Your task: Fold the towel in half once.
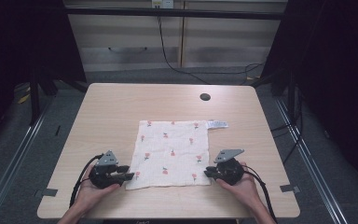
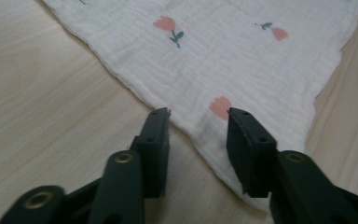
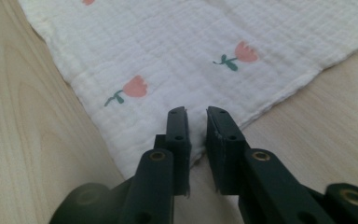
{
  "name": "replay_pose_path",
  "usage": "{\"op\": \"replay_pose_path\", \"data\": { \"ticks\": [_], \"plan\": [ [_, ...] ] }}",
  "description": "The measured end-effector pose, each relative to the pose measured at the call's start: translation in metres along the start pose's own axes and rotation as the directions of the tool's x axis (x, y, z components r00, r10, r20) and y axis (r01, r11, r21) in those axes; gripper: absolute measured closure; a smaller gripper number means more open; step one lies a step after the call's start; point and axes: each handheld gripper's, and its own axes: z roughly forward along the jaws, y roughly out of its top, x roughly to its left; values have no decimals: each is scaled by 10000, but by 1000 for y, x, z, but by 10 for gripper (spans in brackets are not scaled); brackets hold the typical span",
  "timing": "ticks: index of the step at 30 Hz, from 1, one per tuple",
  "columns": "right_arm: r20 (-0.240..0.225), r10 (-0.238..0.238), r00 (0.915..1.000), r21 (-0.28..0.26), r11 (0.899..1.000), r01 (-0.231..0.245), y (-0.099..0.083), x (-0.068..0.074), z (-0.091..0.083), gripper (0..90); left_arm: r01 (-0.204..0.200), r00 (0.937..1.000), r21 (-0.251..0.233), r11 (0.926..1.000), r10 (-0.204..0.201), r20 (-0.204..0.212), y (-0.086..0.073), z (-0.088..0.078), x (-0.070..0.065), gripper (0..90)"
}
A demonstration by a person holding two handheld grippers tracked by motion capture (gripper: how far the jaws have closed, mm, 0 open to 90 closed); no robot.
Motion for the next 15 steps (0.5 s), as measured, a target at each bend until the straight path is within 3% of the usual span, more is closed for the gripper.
{"op": "replay_pose_path", "data": {
  "ticks": [4,7,10,15],
  "plan": [
    [-270,224,9994,-115,9997,-227,-2,-1,0,867,-341,9992,151,9993,338,236,1,0,-5,799],
    [-382,263,9989,-103,9996,-267,-3,1,-1,871,-231,9992,86,9997,228,334,1,1,-6,876],
    [-467,294,9985,-111,9995,-299,-4,2,-2,873,103,9983,101,9999,-109,574,0,0,-5,884],
    [-760,97,9971,9,10000,-96,-8,7,-6,874,140,9973,158,9998,-152,722,-5,-5,-12,884]
  ]
}}
